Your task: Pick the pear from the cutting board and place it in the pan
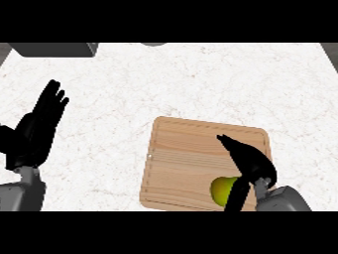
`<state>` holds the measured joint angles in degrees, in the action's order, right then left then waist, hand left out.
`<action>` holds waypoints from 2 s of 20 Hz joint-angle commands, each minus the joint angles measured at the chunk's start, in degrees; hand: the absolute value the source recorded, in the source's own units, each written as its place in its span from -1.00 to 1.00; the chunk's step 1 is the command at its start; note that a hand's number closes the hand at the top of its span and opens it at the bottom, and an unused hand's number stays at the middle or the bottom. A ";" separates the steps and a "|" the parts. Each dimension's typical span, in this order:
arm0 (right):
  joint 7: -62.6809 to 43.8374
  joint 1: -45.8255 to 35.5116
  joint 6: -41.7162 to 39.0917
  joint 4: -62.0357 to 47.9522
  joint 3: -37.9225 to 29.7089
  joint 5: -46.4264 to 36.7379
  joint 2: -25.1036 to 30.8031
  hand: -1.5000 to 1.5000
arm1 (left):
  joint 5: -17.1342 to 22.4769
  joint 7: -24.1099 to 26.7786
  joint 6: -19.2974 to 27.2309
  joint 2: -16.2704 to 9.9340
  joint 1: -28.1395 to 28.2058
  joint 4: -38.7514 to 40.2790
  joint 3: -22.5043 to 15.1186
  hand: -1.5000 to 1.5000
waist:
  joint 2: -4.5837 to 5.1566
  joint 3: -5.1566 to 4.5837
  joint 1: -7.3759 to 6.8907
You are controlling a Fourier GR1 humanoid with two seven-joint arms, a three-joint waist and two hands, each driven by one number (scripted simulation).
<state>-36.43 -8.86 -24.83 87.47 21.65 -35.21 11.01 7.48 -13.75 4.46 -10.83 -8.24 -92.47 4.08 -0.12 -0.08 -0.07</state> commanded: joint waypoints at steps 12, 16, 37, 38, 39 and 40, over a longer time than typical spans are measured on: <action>13.33 1.71 7.06 -5.71 -0.66 -6.20 -3.01 1.00 | 0.93 -0.33 -2.44 -1.30 -0.11 0.56 3.69 0.00 | 0.07 0.08 -0.01; 29.03 12.57 14.60 -7.59 7.94 -11.80 1.43 1.00 | -0.65 0.79 -0.95 0.95 0.02 1.55 1.83 0.00 | 0.03 0.29 1.03; 54.17 23.00 39.03 2.25 30.08 -30.27 17.60 1.00 | 0.17 0.07 -1.02 1.26 0.79 2.84 2.30 0.00 | -3.70 2.13 3.02; 55.44 23.80 41.00 1.90 30.45 -30.60 18.37 1.00 | 0.07 0.10 -1.05 1.28 0.75 2.80 2.17 0.00 | -3.60 2.28 3.42; 56.56 24.90 43.00 1.52 31.16 -31.18 19.01 1.00 | 0.11 0.05 -0.84 1.11 1.03 2.99 2.60 0.00 | -3.43 2.25 3.54; 57.84 25.85 45.35 1.41 31.75 -31.74 19.65 1.00 | -0.01 0.10 -0.60 1.21 0.85 2.99 2.63 0.00 | -3.37 2.25 4.22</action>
<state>16.75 12.41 14.88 91.89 49.16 -64.85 28.34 7.52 -13.62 3.40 -9.63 -7.62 -89.71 6.28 -4.13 1.48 2.68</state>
